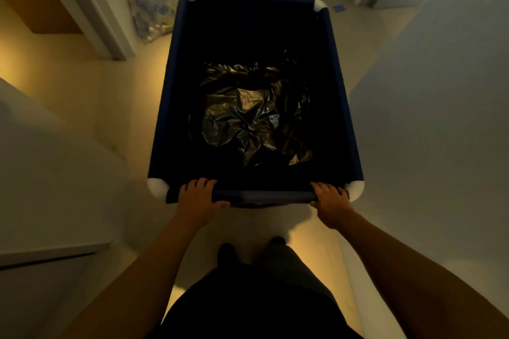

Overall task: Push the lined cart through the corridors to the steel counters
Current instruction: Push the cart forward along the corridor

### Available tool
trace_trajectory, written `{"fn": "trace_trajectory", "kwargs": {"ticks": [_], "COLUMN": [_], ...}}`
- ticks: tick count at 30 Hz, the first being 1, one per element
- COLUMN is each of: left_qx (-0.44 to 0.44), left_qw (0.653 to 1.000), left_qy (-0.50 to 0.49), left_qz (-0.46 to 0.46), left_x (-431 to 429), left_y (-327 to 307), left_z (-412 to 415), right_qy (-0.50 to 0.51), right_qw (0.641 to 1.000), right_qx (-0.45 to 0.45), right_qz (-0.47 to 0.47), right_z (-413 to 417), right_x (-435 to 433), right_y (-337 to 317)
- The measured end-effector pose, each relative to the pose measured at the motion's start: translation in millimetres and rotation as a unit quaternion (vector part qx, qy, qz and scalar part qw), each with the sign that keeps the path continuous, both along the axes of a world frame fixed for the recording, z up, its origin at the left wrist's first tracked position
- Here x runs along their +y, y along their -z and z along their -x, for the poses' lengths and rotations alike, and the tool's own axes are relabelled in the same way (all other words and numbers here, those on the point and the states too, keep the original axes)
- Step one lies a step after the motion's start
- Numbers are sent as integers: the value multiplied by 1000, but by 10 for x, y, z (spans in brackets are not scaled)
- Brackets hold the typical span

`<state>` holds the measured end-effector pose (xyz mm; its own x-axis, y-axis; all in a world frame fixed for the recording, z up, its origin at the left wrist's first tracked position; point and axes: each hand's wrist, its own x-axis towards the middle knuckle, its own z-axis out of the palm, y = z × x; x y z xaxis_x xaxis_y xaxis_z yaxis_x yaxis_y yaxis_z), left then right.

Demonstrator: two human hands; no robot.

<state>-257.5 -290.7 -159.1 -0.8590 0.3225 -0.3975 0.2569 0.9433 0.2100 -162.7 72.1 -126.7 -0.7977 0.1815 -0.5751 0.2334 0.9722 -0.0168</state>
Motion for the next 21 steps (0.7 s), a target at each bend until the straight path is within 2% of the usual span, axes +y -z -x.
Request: {"fn": "trace_trajectory", "kwargs": {"ticks": [5, 8, 21], "left_qx": [11, 2, -18], "left_qw": [1000, 1000, 996], "left_qy": [0, -11, -67], "left_qz": [12, 2, 46], "left_x": [-144, 5, 450], "left_y": [30, -220, -312], "left_z": [22, -156, -245], "right_qy": [-11, -24, -82], "right_qw": [1000, 999, 995], "right_qx": [17, 14, 21], "right_qz": [16, 25, 56], "right_z": [31, -84, 139], "right_x": [60, 287, 739], "right_y": [34, -193, -67]}}
